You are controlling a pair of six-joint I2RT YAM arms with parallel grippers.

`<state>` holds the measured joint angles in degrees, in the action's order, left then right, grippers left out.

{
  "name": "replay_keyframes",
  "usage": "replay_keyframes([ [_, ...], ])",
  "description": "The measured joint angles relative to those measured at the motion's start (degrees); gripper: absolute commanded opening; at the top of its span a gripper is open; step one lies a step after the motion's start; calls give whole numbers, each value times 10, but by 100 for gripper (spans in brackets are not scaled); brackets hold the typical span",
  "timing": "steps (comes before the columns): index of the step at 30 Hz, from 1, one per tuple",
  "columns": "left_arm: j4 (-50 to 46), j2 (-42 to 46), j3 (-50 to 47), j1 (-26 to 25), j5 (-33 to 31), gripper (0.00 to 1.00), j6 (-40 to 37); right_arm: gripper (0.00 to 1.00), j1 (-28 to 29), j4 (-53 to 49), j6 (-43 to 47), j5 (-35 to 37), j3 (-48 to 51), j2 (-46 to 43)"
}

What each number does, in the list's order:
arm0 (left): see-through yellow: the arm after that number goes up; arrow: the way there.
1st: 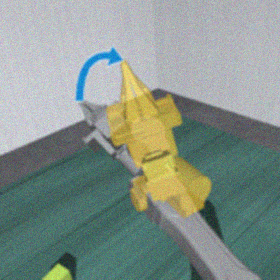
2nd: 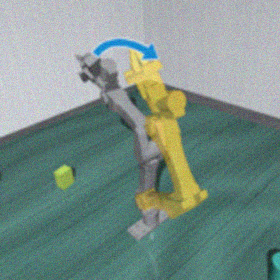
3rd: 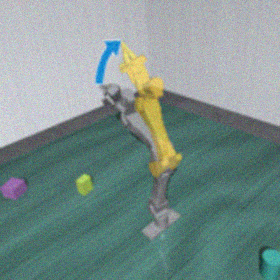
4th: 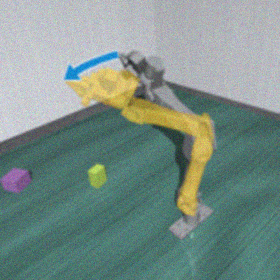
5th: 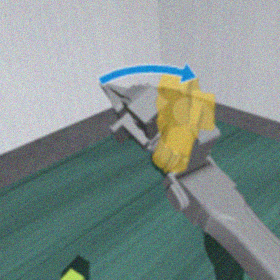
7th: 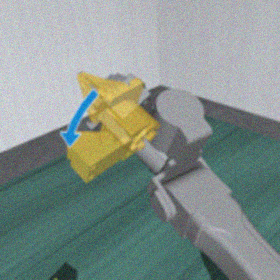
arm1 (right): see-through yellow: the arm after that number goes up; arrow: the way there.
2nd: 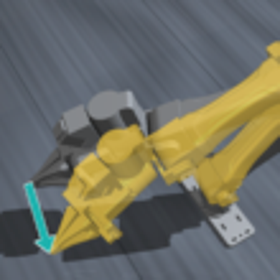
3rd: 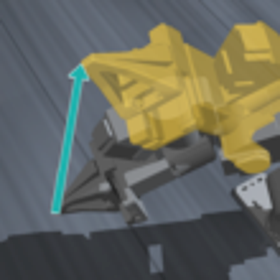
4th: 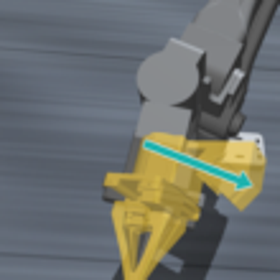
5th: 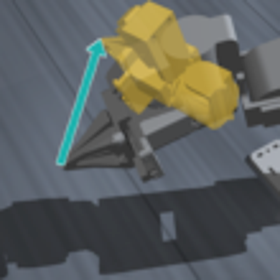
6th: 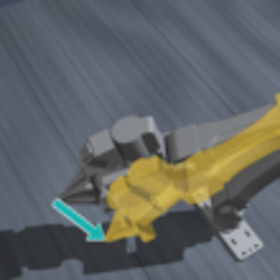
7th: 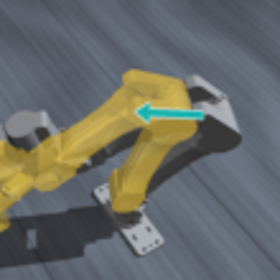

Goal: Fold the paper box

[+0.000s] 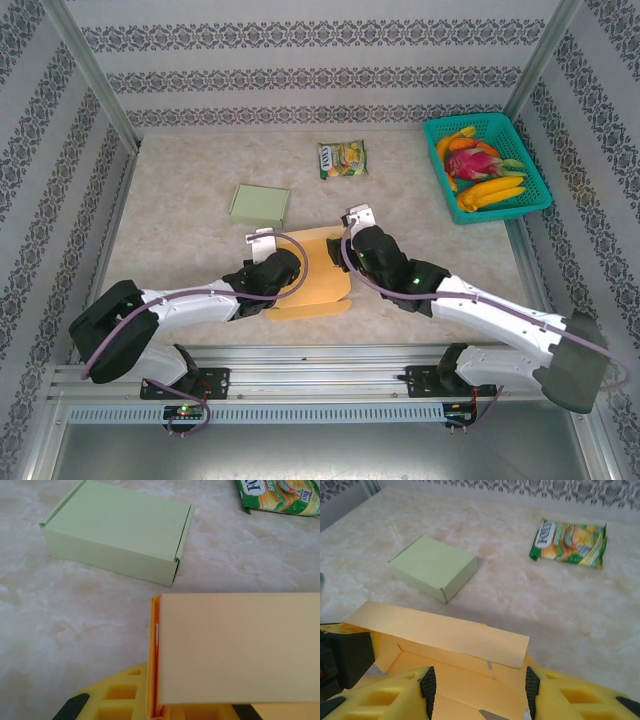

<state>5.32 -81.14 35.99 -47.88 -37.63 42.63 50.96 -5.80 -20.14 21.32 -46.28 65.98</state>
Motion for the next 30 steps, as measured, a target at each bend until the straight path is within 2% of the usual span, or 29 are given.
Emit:
replay_keyframes([
  [13,3,-10,-3,0,-6,0,11,49,-79,100,-138,-103,45,67],
  [16,3,-19,-3,0,-6,0,12,43,-85,110,-150,-116,46,84],
  [21,2,-24,-3,0,-6,0,12,46,-89,124,-162,-129,46,110],
  [30,6,-27,-3,0,2,0,14,43,-114,150,-174,-144,58,118],
])
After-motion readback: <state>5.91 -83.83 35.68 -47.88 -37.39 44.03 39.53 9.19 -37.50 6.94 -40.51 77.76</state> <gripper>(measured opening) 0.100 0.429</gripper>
